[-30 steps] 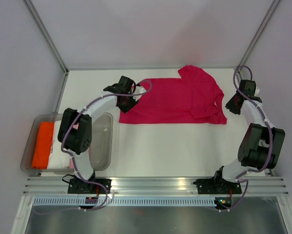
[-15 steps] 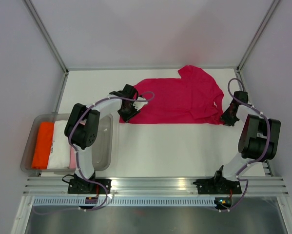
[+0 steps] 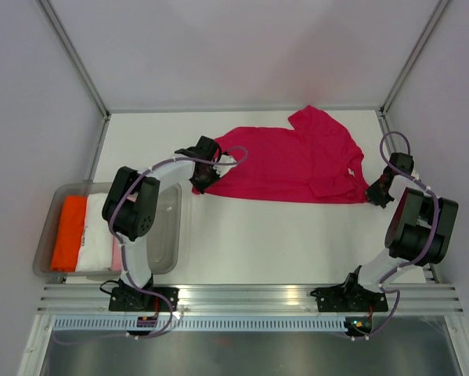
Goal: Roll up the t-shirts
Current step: Fold the tshirt
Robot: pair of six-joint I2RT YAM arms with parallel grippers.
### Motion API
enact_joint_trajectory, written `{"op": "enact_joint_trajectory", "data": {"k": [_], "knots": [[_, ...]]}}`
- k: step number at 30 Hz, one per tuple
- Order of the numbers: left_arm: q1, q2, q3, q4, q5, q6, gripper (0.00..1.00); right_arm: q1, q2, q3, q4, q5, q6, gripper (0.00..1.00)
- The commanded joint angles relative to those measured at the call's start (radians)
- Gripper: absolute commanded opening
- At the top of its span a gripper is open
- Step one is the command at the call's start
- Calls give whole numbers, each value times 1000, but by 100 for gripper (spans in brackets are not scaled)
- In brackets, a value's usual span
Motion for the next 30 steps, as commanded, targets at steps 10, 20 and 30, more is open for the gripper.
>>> {"op": "enact_joint_trajectory", "data": {"k": [10,20,30], "knots": [[-6,-134,-170,-61,89,49,2,-11,-143,-17,-95,141,1,50],[-6,-166,-177,-101,80,38,2,105,-263,91,-146,66,-96,52],[-4,-162,-173,-115,51,20,2,247,-65,98,-122,-54,-142,55]]}}
